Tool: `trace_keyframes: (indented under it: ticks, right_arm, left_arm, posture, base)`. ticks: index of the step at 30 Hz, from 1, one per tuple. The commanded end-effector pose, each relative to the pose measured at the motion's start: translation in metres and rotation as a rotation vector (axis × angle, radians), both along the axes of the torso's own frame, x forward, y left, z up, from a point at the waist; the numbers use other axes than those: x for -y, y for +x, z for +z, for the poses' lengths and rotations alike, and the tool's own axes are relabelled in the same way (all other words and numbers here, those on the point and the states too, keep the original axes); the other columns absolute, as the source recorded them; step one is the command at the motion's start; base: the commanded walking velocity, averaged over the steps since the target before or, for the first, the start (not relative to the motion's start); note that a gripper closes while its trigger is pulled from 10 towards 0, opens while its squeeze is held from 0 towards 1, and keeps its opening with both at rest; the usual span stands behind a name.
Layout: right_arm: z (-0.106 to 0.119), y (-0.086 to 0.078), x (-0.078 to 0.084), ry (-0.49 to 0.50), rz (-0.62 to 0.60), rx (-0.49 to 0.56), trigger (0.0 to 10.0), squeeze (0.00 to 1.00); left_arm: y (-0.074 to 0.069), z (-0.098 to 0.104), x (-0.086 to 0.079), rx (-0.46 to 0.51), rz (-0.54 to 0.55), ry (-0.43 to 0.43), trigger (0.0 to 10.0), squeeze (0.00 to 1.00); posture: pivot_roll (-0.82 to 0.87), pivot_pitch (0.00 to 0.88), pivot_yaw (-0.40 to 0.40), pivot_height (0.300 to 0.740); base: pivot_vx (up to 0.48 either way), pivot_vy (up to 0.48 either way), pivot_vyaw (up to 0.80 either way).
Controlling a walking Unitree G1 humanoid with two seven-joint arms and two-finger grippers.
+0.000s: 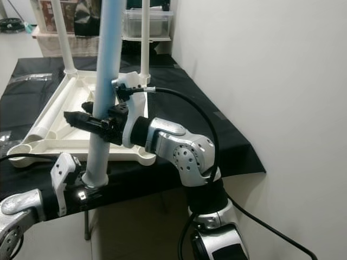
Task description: Building children table
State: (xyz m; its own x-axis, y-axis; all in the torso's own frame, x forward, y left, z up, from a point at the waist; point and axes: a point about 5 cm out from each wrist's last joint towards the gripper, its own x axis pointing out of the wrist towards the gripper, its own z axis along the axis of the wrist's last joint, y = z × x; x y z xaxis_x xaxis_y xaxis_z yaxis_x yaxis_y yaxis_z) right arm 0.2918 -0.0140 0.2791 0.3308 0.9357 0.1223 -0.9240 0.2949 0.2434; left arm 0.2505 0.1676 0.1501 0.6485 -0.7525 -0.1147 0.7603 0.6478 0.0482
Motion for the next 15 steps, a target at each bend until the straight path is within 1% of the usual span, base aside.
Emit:
trace_keyframes:
  ticks: [1, 2, 3, 4, 5, 7, 8, 9, 10, 11, 12, 13, 14, 15]
  right_arm:
    - [-0.001, 0.002, 0.001, 0.022, -0.018, -0.008, 10.0, 0.0]
    - [-0.001, 0.002, 0.001, 0.022, -0.018, -0.008, 10.0, 0.0]
    - [-0.002, 0.003, 0.001, 0.033, -0.03, -0.014, 10.0, 0.0]
    - [-0.006, 0.005, 0.002, 0.04, -0.062, -0.041, 10.0, 0.0]
    - [-0.006, 0.005, 0.002, 0.04, -0.062, -0.041, 10.0, 0.0]
    - [-0.017, 0.011, 0.003, 0.028, -0.166, -0.114, 10.0, 0.0]
    - [-0.017, 0.011, 0.003, 0.028, -0.166, -0.114, 10.0, 0.0]
    - [-0.023, 0.015, 0.004, 0.025, -0.226, -0.164, 10.0, 0.0]
    - [-0.023, 0.015, 0.004, 0.025, -0.226, -0.164, 10.0, 0.0]
    - [-0.029, 0.018, 0.004, 0.033, -0.281, -0.207, 10.0, 0.0]
    - [-0.036, 0.021, 0.005, 0.046, -0.344, -0.259, 10.0, 0.0]
    - [-0.043, 0.024, 0.005, 0.058, -0.398, -0.306, 10.0, 0.0]
    - [-0.043, 0.024, 0.005, 0.058, -0.398, -0.306, 10.0, 0.0]
    - [-0.048, 0.024, 0.005, 0.07, -0.432, -0.334, 10.0, 0.0]
  left_arm:
    - [0.003, 0.006, 0.0, 0.037, 0.017, 0.027, 10.0, 0.0]
    - [0.003, 0.006, 0.0, 0.037, 0.017, 0.027, 10.0, 0.0]
    - [0.004, 0.009, 0.0, 0.056, 0.031, 0.028, 10.0, 0.0]
    - [0.008, 0.01, -0.001, 0.077, 0.07, 0.05, 10.0, 0.0]
    - [0.008, 0.01, -0.001, 0.077, 0.07, 0.05, 10.0, 0.0]
    - [0.015, 0.008, -0.005, 0.119, 0.161, 0.094, 10.0, 0.0]
    - [0.015, 0.008, -0.005, 0.119, 0.161, 0.094, 10.0, 0.0]
    - [0.019, 0.007, -0.007, 0.139, 0.21, 0.114, 10.0, 0.0]
    - [0.019, 0.007, -0.007, 0.139, 0.21, 0.114, 10.0, 0.0]
    - [0.021, 0.004, -0.007, 0.147, 0.242, 0.124, 10.0, 0.0]
    - [0.022, 0.002, -0.005, 0.159, 0.27, 0.138, 10.0, 0.0]
    - [0.023, 0.001, -0.001, 0.162, 0.28, 0.126, 10.0, 0.0]
    - [0.023, 0.001, -0.001, 0.162, 0.28, 0.126, 10.0, 0.0]
    - [0.023, 0.002, 0.005, 0.165, 0.275, 0.11, 10.0, 0.0]
  posture:
    - [0.05, 0.0, -0.079, 0.74]
    - [0.05, 0.0, -0.079, 0.74]
    - [0.05, 0.0, -0.08, 0.74]
    - [0.05, 0.0, -0.081, 0.74]
    - [0.05, 0.0, -0.081, 0.74]
    - [0.05, 0.0, -0.079, 0.74]
    - [0.05, 0.0, -0.079, 0.74]
    - [0.05, 0.0, -0.079, 0.74]
    - [0.05, 0.0, -0.079, 0.74]
    - [0.04, 0.0, -0.078, 0.74]
    - [0.04, 0.0, -0.077, 0.74]
    - [0.04, 0.0, -0.076, 0.74]
    - [0.04, 0.0, -0.076, 0.74]
    - [0.05, 0.0, -0.076, 0.74]
  base:
    - [0.0, 0.0, 0.0]
    - [0.0, 0.0, 0.0]
    - [0.0, 0.0, 0.0]
    - [0.0, 0.0, 0.0]
    - [0.0, 0.0, 0.0]
    - [0.0, 0.0, 0.0]
    - [0.0, 0.0, 0.0]
    - [0.0, 0.0, 0.0]
    - [0.0, 0.0, 0.0]
    - [0.0, 0.0, 0.0]
    - [0.0, 0.0, 0.0]
    - [0.0, 0.0, 0.0]
    - [0.0, 0.0, 0.0]
    - [0.0, 0.0, 0.0]
